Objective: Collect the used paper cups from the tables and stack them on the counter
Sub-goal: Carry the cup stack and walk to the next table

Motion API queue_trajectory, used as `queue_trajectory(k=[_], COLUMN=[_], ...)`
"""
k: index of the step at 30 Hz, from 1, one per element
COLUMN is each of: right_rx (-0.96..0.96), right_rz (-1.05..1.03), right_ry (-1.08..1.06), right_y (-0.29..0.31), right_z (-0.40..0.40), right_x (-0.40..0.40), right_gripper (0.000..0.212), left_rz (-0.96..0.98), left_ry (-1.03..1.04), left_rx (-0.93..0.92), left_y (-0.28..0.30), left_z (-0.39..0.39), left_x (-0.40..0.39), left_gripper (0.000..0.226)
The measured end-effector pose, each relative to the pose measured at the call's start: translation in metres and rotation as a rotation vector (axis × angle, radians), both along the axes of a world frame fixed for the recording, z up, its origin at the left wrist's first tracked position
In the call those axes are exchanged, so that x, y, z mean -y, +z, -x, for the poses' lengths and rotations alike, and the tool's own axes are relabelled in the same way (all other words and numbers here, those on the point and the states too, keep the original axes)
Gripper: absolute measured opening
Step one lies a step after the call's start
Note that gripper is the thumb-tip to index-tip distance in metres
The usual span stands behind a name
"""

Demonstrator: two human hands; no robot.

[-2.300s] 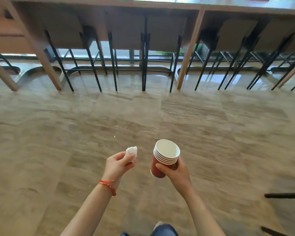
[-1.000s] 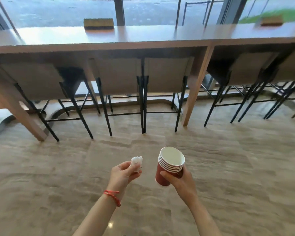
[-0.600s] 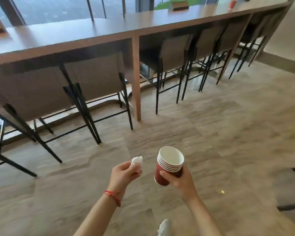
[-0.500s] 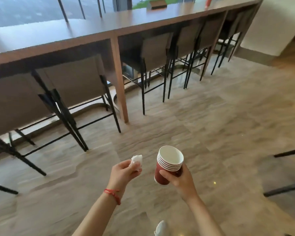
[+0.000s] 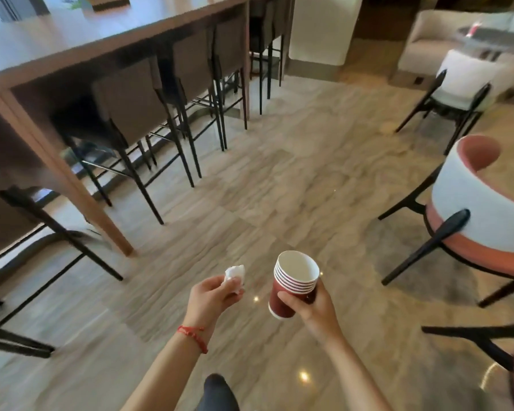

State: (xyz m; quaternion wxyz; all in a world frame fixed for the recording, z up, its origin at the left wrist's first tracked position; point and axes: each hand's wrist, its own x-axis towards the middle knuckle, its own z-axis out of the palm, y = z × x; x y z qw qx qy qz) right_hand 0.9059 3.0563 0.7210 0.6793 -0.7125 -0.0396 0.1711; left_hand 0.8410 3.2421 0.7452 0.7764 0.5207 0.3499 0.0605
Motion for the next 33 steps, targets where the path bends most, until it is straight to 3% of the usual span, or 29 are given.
queue_trajectory(k=[17,26,33], right_rx=[0.001,-0.018,0.025], right_rz=[0.027,0.018,0.027], right_ry=[-0.139,-0.248,-0.273], right_y=[0.01,0.027,0.019], right_z=[-0.237,-0.358,-0.497], right_x=[-0.122,-0.119,-0.099], right_gripper=[0.06,0.059,0.059], left_rz=[-0.028,0.025,-0.022], left_ry=[-0.195,-0.268,-0.331], left_rx=[0.0,-0.041,-0.018], left_y=[0.013,0.021,0.017], left_z=[-0.276,-0.41,-0.556], left_x=[-0.119,-0.122,-0.102], left_gripper=[0.012,0.011,0.015])
